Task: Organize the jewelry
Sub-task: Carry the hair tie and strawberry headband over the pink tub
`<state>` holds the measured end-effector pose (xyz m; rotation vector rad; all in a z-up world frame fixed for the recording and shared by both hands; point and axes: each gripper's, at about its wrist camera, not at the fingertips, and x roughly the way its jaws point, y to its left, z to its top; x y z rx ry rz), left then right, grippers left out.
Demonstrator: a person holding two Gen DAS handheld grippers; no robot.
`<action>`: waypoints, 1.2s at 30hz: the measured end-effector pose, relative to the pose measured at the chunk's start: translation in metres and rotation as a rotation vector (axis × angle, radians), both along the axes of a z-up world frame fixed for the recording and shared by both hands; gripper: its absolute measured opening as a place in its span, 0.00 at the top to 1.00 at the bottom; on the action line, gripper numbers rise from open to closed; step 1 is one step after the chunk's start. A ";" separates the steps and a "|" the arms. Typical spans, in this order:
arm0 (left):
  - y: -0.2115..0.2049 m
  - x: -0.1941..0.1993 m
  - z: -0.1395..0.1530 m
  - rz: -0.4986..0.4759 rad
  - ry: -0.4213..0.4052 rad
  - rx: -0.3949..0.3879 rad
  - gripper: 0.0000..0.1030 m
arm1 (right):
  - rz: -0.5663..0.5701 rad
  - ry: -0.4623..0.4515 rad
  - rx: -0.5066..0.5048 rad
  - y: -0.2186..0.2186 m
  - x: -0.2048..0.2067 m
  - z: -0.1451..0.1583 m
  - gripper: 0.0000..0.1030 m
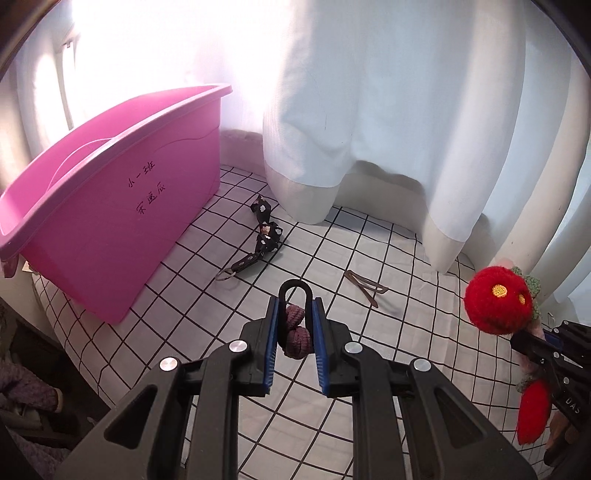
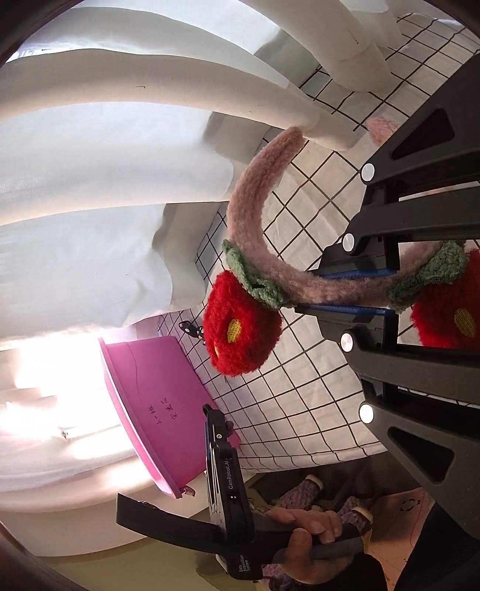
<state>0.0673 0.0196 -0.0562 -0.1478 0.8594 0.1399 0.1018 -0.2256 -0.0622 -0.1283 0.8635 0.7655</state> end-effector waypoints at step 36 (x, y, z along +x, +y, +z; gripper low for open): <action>0.203 -0.077 0.131 0.191 -0.198 0.076 0.83 | 0.155 -0.074 0.301 0.210 0.015 0.135 0.89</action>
